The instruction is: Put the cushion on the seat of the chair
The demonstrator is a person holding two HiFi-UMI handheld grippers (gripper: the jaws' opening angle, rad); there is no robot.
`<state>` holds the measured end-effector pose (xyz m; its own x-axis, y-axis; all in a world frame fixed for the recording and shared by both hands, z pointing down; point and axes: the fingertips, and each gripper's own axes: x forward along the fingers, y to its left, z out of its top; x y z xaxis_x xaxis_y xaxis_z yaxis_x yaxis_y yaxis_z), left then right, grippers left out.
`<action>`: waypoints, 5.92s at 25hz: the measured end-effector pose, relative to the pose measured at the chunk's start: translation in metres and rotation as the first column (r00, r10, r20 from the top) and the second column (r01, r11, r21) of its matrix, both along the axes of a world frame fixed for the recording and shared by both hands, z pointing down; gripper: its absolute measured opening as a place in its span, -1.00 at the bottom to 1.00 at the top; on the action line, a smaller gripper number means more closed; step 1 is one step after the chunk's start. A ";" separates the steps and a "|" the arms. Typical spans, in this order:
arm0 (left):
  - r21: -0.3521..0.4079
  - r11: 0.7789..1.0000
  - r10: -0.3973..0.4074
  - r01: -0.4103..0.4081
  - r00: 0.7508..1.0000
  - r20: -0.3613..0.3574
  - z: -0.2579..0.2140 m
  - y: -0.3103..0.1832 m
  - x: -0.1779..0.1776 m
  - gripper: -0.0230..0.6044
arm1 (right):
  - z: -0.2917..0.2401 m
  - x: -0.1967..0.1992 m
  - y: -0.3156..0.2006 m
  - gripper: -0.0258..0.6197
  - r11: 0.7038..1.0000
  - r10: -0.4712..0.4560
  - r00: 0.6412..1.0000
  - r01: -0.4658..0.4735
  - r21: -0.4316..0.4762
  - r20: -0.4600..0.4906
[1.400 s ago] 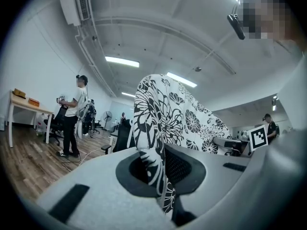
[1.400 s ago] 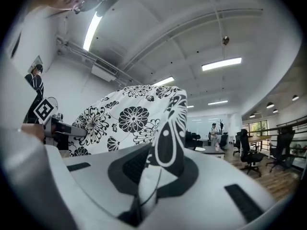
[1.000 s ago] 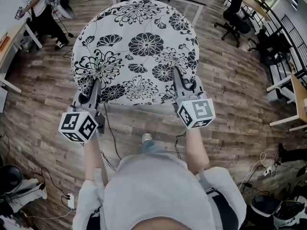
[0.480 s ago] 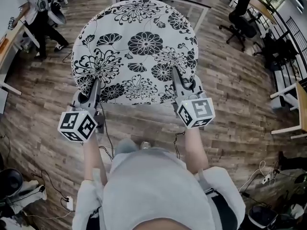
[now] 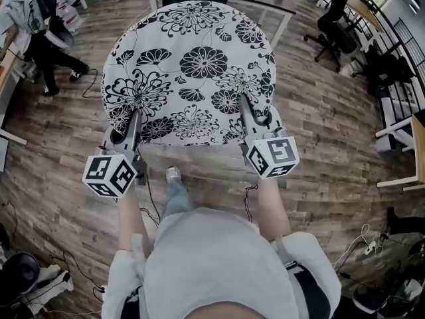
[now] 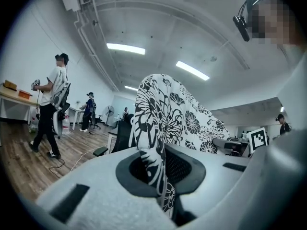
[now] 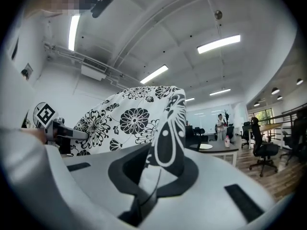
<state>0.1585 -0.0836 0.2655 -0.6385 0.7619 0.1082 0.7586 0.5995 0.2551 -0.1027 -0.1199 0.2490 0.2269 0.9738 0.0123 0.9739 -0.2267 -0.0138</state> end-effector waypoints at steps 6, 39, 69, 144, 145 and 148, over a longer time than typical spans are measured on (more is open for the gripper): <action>-0.019 1.000 0.018 -0.018 1.000 0.005 -0.002 -0.002 -0.001 -0.87 | -0.003 0.003 -0.004 -0.86 1.000 0.011 1.000 -0.011 -0.021 0.005; 0.059 0.998 -0.024 0.028 0.998 -0.062 0.038 0.152 -0.008 -0.87 | 0.044 -0.003 0.168 -0.86 0.994 -0.077 0.996 0.081 0.070 -0.053; 0.548 0.836 0.099 0.015 0.979 -0.178 0.272 0.336 -0.030 -0.87 | 0.273 -0.036 0.323 -0.86 0.812 0.146 0.981 -0.045 0.582 -0.128; 0.617 0.754 0.211 0.227 0.805 -0.554 0.552 0.422 -0.015 -0.15 | 0.566 -0.085 0.356 -0.31 0.501 0.379 0.923 -0.260 0.826 0.060; 0.605 0.762 0.203 0.231 0.802 -0.562 0.549 0.422 -0.014 -0.14 | 0.562 -0.086 0.355 -0.32 0.511 0.377 0.924 -0.268 0.817 0.067; 0.560 0.792 0.170 0.243 0.793 -0.585 0.538 0.423 -0.012 -0.14 | 0.553 -0.080 0.352 -0.32 0.544 0.352 0.934 -0.257 0.799 0.062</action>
<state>0.1465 0.3390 0.8030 -0.2603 0.4315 0.8637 0.8897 0.4546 0.0410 -0.1827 0.2316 0.8019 -0.0357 0.6000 0.7992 0.9646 0.2298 -0.1294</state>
